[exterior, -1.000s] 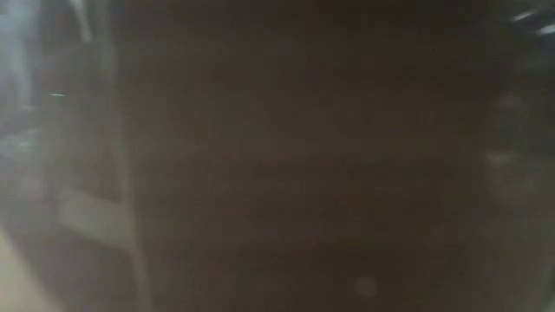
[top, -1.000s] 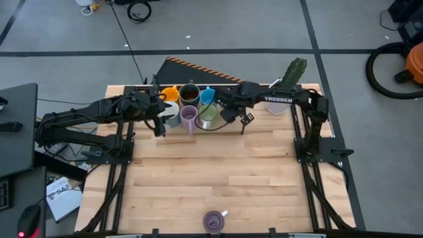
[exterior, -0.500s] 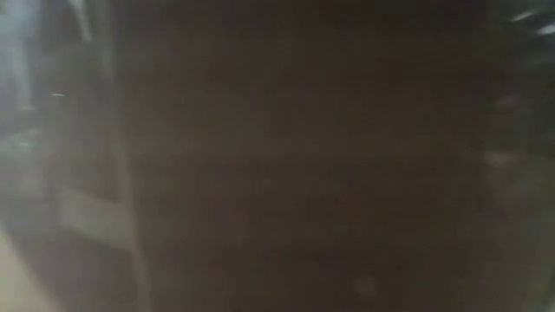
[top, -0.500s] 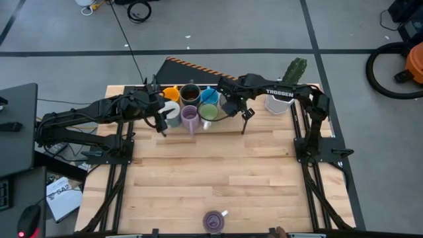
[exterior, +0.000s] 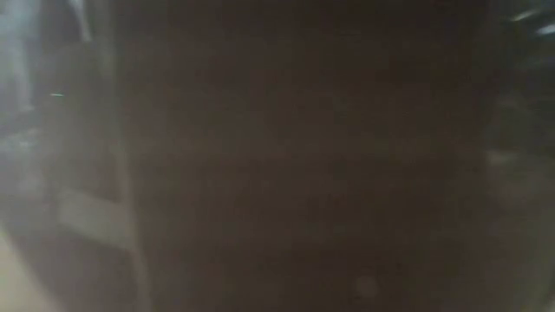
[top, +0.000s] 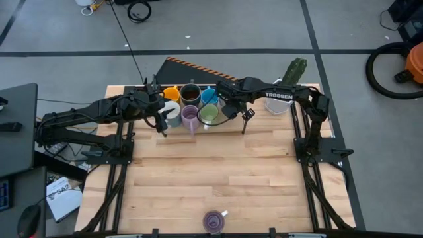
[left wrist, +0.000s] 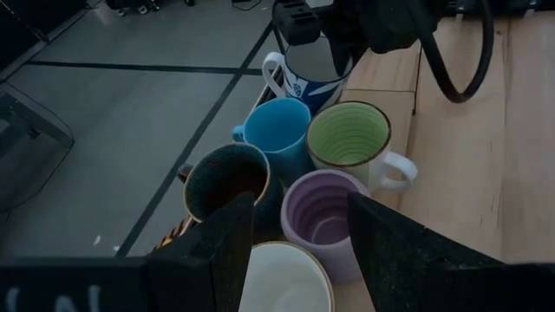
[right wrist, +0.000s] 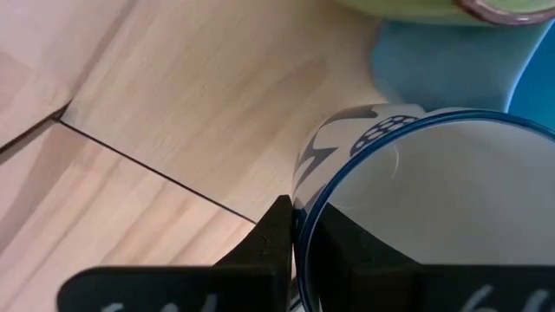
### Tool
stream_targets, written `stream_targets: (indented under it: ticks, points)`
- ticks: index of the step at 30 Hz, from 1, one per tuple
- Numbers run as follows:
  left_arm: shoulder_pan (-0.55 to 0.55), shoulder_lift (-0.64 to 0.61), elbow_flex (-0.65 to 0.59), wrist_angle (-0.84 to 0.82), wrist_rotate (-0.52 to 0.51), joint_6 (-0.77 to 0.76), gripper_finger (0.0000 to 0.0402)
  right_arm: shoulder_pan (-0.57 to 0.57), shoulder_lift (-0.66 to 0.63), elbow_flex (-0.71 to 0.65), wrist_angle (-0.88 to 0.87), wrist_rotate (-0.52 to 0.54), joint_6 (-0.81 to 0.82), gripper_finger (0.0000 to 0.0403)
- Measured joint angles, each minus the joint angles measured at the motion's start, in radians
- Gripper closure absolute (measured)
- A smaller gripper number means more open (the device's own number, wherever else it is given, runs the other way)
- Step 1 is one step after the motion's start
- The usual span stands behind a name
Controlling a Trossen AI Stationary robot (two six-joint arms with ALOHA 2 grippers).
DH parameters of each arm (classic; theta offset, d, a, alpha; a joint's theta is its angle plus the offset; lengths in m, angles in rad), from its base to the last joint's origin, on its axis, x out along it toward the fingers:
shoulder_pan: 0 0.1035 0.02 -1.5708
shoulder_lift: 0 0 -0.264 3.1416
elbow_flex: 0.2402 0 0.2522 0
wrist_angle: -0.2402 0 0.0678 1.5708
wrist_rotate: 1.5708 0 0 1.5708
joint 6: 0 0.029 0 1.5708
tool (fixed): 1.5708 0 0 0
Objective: Place coffee mugs
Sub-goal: Put the blue patterned mug on the shelf
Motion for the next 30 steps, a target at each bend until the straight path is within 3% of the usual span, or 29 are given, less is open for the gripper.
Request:
stream_targets:
  ticks: [14, 30]
  points:
    - [0.0, 0.0, 0.0, 0.0, 0.0, 0.0, 0.021, -0.009, 0.001, 0.118, -0.105, -0.081, 0.087, 0.0374]
    - [0.0, 0.0, 0.0, 0.026, 0.0, 0.001, 0.021, -0.071, 0.009, 0.113, -0.105, -0.227, 0.182, 0.0375]
